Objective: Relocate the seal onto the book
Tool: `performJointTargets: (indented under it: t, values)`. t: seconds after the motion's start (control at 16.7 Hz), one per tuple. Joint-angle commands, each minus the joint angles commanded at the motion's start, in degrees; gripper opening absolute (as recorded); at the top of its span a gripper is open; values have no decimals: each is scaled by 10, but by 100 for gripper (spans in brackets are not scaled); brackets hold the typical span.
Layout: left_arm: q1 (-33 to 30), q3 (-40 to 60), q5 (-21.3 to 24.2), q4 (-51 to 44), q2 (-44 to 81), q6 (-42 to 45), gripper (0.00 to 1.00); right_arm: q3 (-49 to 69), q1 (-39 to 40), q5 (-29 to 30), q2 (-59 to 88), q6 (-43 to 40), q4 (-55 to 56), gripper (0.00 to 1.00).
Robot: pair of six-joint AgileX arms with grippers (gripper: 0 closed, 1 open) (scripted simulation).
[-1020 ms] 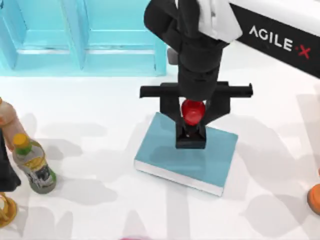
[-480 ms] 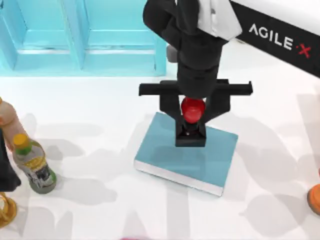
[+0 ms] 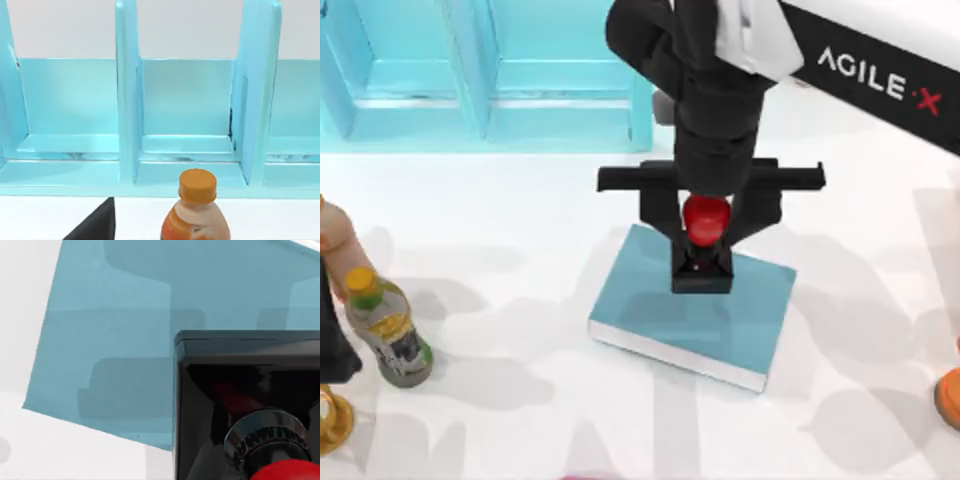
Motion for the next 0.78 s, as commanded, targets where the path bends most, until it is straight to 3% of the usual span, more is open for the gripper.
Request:
performJointTargets:
  t: [0.42, 0.78]
  values:
    - [0, 0, 0, 0, 0, 0, 100, 0, 0, 0, 0, 0, 0, 98]
    - [0, 0, 0, 0, 0, 0, 100, 0, 0, 0, 0, 0, 0, 100]
